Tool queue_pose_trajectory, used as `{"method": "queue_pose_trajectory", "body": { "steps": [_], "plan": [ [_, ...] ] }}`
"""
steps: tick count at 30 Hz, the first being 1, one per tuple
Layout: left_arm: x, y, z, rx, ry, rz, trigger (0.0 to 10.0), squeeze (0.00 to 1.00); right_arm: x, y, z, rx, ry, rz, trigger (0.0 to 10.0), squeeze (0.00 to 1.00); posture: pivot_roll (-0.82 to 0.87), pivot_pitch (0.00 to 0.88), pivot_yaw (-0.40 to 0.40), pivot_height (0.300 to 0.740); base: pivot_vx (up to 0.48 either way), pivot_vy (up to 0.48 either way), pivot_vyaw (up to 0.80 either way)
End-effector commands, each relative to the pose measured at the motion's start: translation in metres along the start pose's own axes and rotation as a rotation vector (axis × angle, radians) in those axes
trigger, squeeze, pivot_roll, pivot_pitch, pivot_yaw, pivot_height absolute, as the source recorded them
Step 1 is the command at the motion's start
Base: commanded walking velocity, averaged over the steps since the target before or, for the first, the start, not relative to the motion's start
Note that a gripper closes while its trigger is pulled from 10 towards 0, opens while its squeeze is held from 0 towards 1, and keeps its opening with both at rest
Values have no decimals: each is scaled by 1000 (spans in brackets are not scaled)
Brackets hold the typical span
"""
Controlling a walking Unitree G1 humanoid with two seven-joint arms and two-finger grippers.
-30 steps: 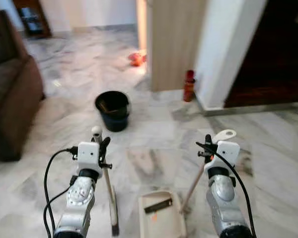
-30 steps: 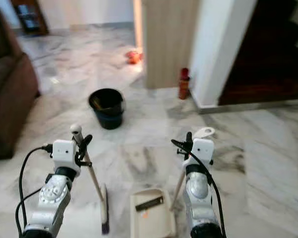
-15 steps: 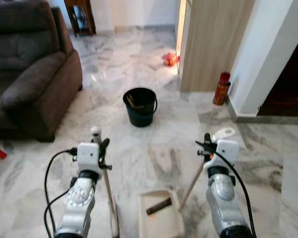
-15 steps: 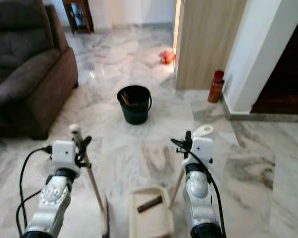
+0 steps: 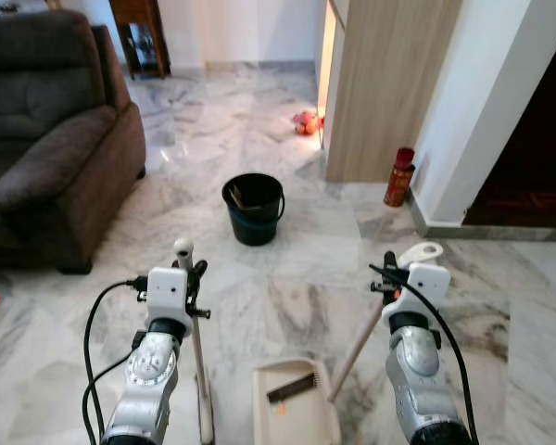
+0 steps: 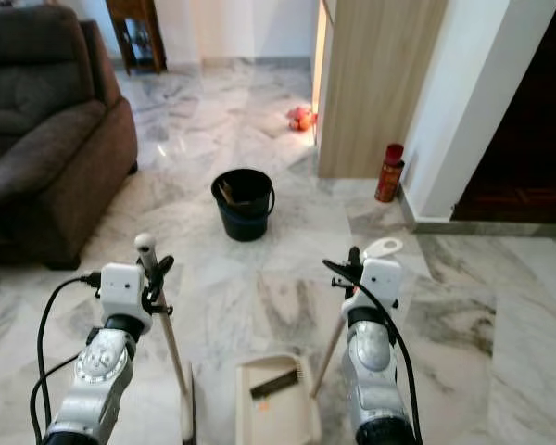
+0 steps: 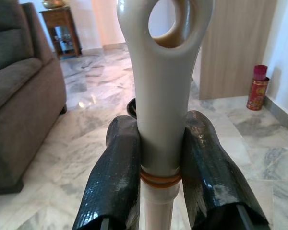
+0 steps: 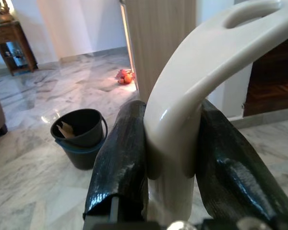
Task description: Sweep floor
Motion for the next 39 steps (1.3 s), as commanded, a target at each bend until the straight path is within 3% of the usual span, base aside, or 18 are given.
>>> {"method": "queue_pose_trajectory", "body": {
  "steps": [1,13,33,39],
  "plan": [
    [5,13,4,16,-15,49,10000,0,5,12,1,13,-8,39,10000,0,72,5,55,740,379,0,0],
    [7,14,3,22,-15,46,10000,0,5,12,1,-6,-8,38,10000,0,84,14,61,740,392,0,0],
    [7,13,6,17,-20,47,10000,0,5,12,1,-10,-1,40,10000,0,93,19,54,740,394,0,490],
    [6,13,7,15,-23,45,10000,0,4,10,1,-3,-2,33,10000,0,94,9,54,740,394,0,0]
  ]
}}
Point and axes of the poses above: a point about 5 cm out from each wrist's last joint towards the gripper, its own x axis pointing out of the wrist towards the gripper, its own y axis along the axis of the wrist's last joint, z = x × y, the point moved 3 cm from there along x, pointing out of the wrist towards the gripper, and after that the axes turned 14 degrees about -x, right-handed, at the moved point
